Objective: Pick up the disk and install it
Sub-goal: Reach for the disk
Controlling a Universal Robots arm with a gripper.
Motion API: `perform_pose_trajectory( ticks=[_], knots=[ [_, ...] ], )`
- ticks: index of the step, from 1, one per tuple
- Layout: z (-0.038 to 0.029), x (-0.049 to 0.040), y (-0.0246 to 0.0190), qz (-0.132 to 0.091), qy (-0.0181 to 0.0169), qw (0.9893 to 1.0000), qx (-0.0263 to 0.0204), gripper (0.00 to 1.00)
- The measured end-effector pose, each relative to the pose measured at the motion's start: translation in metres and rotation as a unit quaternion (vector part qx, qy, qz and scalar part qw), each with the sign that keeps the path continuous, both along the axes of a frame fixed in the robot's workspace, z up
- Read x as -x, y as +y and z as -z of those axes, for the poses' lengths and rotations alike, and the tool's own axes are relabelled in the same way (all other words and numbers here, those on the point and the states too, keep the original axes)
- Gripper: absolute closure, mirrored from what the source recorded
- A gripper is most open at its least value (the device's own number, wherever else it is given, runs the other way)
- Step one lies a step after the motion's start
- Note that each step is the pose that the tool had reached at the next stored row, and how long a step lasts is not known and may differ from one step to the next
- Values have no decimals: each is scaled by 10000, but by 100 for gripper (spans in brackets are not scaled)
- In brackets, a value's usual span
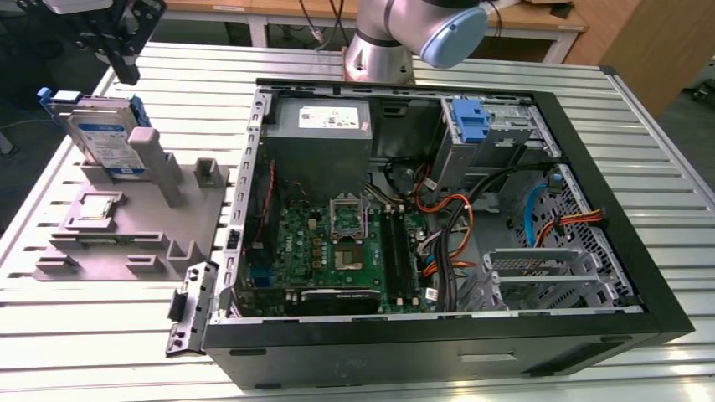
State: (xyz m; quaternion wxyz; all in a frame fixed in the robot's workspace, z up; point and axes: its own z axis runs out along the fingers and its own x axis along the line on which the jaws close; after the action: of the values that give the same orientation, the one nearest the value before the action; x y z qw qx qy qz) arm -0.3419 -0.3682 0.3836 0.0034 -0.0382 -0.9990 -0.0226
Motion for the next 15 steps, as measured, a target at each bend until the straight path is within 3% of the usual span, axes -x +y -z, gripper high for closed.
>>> perform_pose_trajectory(
  ticks=[15],
  knots=[
    [23,344,56,0,0,10000,-1,90]
  ],
)
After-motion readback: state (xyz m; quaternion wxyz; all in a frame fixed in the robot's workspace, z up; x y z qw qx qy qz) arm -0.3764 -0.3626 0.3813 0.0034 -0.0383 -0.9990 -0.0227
